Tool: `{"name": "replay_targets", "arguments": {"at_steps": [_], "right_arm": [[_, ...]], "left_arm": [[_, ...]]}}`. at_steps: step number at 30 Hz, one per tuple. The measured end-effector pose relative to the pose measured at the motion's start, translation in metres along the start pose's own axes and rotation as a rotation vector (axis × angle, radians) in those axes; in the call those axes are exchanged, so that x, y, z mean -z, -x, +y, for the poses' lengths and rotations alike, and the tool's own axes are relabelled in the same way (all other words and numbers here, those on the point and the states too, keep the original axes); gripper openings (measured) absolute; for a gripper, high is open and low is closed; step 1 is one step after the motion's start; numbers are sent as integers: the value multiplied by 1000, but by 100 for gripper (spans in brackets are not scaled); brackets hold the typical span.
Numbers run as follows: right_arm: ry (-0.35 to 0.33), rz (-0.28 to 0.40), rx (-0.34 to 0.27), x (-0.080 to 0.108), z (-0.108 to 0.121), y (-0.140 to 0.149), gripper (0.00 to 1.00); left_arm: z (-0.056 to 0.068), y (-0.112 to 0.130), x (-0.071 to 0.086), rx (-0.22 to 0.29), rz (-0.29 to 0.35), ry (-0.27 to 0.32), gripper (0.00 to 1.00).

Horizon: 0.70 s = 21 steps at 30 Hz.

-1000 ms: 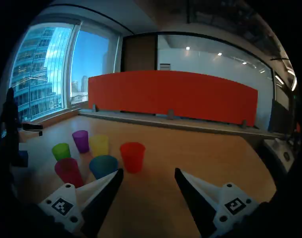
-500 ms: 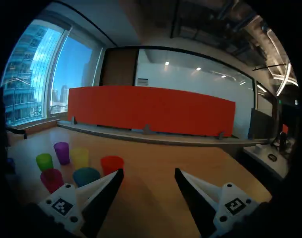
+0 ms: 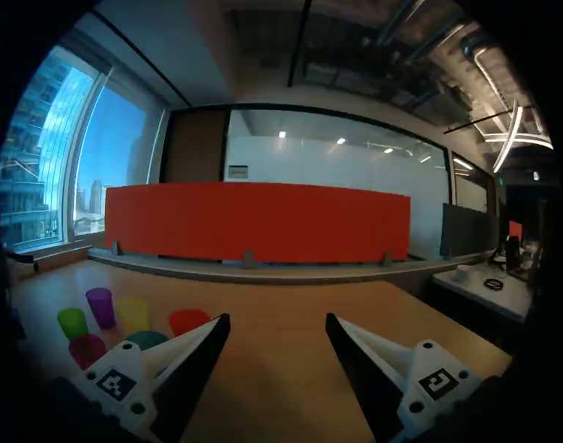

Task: Pour water

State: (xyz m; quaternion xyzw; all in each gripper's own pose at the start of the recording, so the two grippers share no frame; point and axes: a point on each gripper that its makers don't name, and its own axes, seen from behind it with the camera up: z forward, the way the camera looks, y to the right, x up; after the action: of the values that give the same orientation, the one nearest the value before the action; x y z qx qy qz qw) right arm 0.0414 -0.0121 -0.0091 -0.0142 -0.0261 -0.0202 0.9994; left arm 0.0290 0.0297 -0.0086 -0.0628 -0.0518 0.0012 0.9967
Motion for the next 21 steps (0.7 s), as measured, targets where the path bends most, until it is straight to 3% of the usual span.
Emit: {"name": "replay_targets", "arguments": {"at_steps": [11, 21], "right_arm": [[34, 9, 7, 3, 12, -6, 100], [72, -4, 28, 6, 24, -4, 100]], "left_arm": [[-5, -13, 1, -16, 57, -56, 100], [-9, -9, 0, 1, 94, -90, 100]]}}
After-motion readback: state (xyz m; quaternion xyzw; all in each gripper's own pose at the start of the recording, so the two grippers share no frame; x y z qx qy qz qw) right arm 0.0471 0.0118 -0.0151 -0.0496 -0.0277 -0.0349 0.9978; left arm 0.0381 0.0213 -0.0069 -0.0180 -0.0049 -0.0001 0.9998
